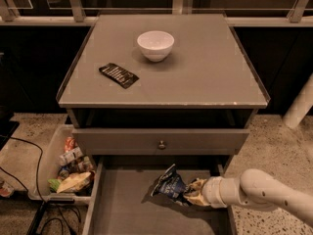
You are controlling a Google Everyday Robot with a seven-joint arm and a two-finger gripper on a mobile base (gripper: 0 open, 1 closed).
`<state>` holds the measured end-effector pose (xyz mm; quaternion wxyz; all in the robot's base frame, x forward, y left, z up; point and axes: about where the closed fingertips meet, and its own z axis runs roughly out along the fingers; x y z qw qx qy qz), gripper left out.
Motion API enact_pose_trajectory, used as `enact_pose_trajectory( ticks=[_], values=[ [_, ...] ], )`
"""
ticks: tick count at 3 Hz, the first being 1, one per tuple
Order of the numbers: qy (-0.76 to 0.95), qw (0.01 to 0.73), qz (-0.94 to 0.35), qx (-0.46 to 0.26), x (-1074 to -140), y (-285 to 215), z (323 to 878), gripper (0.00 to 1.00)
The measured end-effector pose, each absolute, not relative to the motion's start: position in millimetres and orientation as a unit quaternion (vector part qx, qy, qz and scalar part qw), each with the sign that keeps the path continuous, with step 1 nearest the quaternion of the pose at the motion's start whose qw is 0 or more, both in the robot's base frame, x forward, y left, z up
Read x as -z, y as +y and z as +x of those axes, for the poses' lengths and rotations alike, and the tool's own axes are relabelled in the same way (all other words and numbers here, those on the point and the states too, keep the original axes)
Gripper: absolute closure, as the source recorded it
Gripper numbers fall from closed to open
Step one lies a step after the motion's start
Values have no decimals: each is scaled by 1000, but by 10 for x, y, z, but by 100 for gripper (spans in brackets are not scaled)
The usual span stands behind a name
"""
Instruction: Pick blue chip bag from middle drawer and place on counter
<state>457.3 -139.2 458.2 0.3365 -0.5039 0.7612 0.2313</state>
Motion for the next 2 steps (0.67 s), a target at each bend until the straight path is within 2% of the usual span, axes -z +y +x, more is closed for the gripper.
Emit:
enact_pose_trajectory(
  ticks=[2],
  values=[
    [750,358,-525,-183,-5208,-1556,4302,100]
  ],
)
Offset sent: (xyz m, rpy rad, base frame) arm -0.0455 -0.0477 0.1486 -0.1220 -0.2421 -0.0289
